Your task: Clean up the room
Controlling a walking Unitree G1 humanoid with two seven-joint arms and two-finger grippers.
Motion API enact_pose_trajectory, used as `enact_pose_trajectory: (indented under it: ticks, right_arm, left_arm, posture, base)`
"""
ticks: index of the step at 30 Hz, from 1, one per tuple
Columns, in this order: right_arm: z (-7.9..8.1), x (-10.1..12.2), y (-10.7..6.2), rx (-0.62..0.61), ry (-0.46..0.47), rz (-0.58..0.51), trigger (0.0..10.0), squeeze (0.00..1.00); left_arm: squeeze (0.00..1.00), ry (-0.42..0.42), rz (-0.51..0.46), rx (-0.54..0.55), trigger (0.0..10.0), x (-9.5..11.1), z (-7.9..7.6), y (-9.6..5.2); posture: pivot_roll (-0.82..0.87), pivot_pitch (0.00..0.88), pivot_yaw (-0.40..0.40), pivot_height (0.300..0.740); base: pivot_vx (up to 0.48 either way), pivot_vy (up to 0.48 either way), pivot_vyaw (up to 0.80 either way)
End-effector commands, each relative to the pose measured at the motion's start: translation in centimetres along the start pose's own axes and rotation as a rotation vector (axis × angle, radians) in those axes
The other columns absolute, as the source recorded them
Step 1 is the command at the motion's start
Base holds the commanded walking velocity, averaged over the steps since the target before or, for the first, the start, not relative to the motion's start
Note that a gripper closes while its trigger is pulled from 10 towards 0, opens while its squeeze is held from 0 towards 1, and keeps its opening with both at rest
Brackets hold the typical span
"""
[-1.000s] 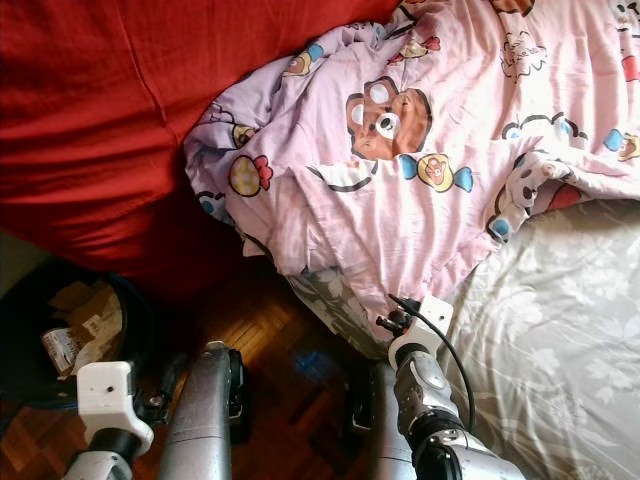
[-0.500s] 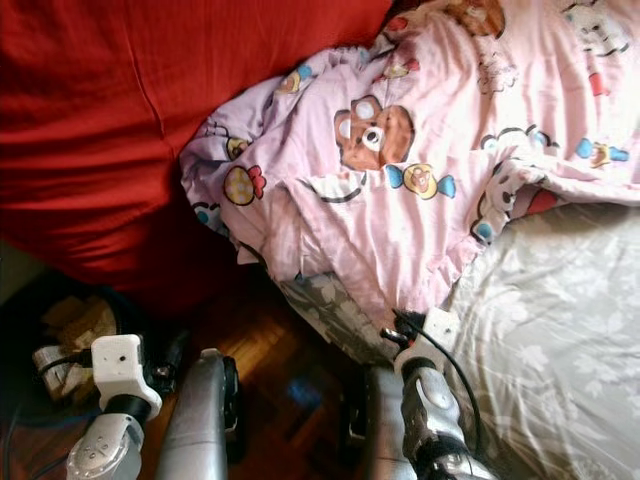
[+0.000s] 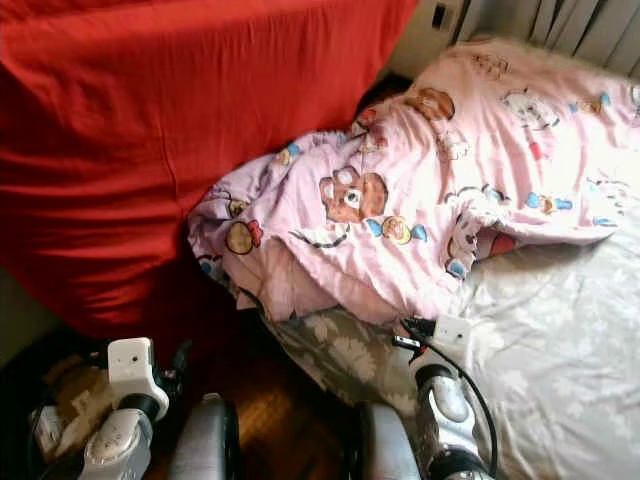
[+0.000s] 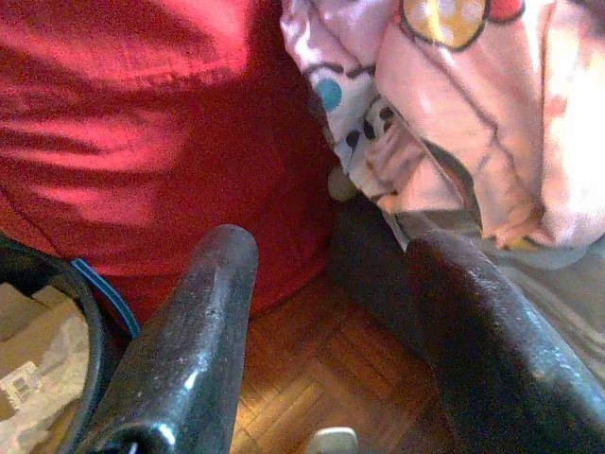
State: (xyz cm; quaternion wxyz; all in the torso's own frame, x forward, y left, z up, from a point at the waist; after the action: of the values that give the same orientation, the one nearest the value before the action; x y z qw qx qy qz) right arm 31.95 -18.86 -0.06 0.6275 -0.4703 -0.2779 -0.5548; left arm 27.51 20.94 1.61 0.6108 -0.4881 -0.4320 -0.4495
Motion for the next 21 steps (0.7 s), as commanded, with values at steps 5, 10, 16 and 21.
enact_pose_trajectory:
  ticks: [5,10,16,21]
  right_arm:
    - [0.0,-0.1,-0.1,0.006,0.001,-0.007,10.0,0.00]
    - [0.0,-0.2,-0.2,0.001,-0.016,-0.007,10.0,0.00]
    - [-0.1,0.2,-0.3,0.013,-0.029,-0.035,10.0,0.00]
    - [-0.5,0.0,-0.5,0.000,-0.039,-0.028,10.0,0.00]
  left_arm:
    - [0.00,-0.011,0.078,0.036,10.0,-2.7,1.0,-0.3]
    - [0.00,0.005,0.185,0.036,10.0,-5.6,1.5,-1.4]
    - [0.00,0.011,0.330,0.026,10.0,-8.9,1.6,-2.8]
    - [0.00,0.024,0.482,0.011,10.0,-11.9,1.3,-4.9]
  posture:
    - [0.05,0.024,-0.039,0.725]
    - [0.05,0.000,-0.042,0.740]
    - [0.03,0.000,-0.044,0.740]
    - [0.03,0.000,-0.046,0.740]
  base:
    - [0.000,0.000,0.00]
    - [0.000,0.000,0.00]
    - [0.000,0.000,0.00]
    - [0.000,0.000,0.00]
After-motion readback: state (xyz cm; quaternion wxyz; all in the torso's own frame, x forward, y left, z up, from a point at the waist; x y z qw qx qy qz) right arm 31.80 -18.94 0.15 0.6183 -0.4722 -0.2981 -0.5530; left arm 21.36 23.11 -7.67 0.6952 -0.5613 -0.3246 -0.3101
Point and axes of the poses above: a point about 5 cm out from each wrist's last joint towards the gripper, its own y axis pointing out of the wrist towards the gripper, its own x axis along the axis of the wrist's last joint, z = x × y, the point moved 3 cm from there along y, pointing out of the wrist towards the gripper, and after that the axes turned 10 degrees about y, right-handed, at the moved point
